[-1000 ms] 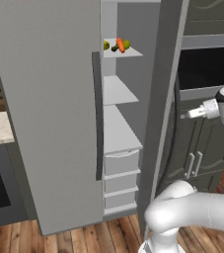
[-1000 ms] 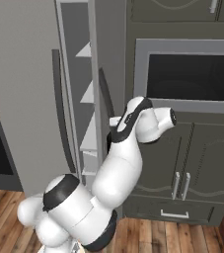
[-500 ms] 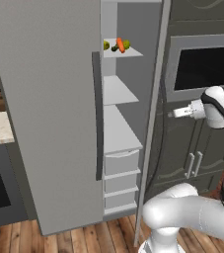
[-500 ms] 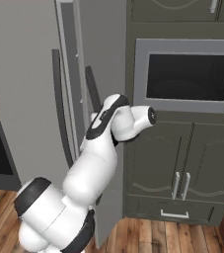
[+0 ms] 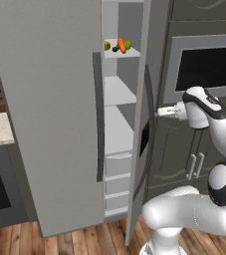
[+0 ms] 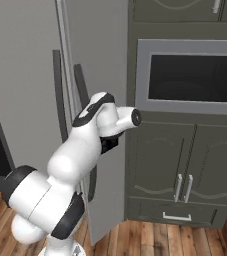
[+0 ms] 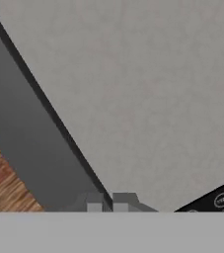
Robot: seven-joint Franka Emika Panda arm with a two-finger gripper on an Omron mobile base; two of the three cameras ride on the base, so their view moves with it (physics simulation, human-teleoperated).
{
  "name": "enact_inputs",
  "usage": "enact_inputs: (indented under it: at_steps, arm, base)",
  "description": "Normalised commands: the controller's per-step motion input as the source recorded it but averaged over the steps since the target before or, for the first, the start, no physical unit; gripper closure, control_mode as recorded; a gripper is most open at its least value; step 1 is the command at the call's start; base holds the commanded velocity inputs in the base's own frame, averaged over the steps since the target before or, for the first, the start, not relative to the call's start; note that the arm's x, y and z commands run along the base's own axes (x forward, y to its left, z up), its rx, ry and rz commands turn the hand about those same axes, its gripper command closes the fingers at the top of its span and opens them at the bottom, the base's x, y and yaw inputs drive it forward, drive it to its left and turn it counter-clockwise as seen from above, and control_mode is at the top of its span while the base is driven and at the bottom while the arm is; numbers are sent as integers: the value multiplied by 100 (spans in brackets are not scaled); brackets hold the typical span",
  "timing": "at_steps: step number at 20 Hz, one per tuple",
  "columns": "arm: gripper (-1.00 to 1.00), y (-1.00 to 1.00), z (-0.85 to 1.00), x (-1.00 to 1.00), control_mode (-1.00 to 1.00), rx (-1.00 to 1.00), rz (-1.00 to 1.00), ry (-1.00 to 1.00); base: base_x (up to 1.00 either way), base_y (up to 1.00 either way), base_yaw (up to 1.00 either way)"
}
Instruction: Take the carrot and pear from the second highest rack and move them to the highest rack where the squash and pear are located, to maximize freezer space. Close the freezer door after rearranging.
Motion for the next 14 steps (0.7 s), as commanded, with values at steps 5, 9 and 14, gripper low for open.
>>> enact_inputs:
  at_steps: [5, 9, 14]
  arm:
    - [100, 24, 0, 32, -100, 1, 0, 10]
    - [100, 22, 0, 11, -100, 5, -1, 1]
    - [100, 41, 0, 22, -100, 9, -6, 0]
  base:
    - [0, 0, 0]
    - [0, 0, 0]
    - [0, 0, 0]
